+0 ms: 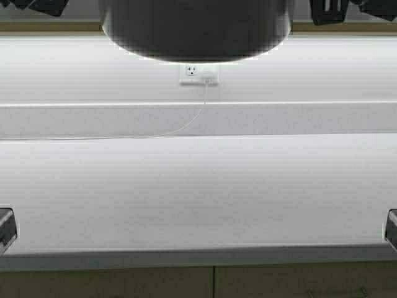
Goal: Open the cabinet, put the pot inside, then close it
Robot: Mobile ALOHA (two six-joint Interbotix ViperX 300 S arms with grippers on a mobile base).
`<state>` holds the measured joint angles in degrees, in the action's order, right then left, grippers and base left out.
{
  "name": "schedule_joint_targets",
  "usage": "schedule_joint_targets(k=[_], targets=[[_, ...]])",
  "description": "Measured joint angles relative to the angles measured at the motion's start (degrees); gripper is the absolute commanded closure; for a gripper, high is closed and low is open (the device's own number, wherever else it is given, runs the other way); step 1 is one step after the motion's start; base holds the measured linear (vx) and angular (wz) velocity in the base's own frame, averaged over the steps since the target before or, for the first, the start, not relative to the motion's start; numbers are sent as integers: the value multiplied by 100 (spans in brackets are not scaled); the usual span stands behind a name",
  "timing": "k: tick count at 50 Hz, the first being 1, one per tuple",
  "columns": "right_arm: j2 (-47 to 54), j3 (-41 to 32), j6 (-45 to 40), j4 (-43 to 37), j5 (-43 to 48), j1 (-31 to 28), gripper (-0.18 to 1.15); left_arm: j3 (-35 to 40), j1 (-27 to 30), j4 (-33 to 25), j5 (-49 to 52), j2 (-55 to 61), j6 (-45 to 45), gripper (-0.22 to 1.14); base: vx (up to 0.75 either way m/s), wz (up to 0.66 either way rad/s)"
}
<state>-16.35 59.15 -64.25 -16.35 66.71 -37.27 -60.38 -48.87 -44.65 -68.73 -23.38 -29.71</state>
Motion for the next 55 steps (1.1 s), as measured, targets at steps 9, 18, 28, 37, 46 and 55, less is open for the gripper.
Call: schedule_joint_targets(k=[9, 18, 28, 37, 46, 55], targets=[[-9, -598, 290, -114, -598, 18, 89, 580, 633, 299, 800, -9, 9, 89, 0, 0], [202, -1239, 308, -114, -1283, 369, 89, 1063, 1187, 580, 1547, 26, 9, 89, 0, 0], [334, -1740, 308, -114, -1670, 527, 89, 1617, 1459, 747, 2259, 88, 9, 89, 0, -1], [369, -2013, 308, -114, -1951, 668, 89, 1854, 1512, 765, 2347, 185, 53, 89, 2, -1], [413, -2338, 308, -114, -2505, 703, 89, 2145, 1670, 782, 2558, 378, 53, 89, 12, -1], [457, -2672, 308, -114, -2760, 712, 89, 2479, 1811, 782, 2654, 536, 53, 89, 19, 1]])
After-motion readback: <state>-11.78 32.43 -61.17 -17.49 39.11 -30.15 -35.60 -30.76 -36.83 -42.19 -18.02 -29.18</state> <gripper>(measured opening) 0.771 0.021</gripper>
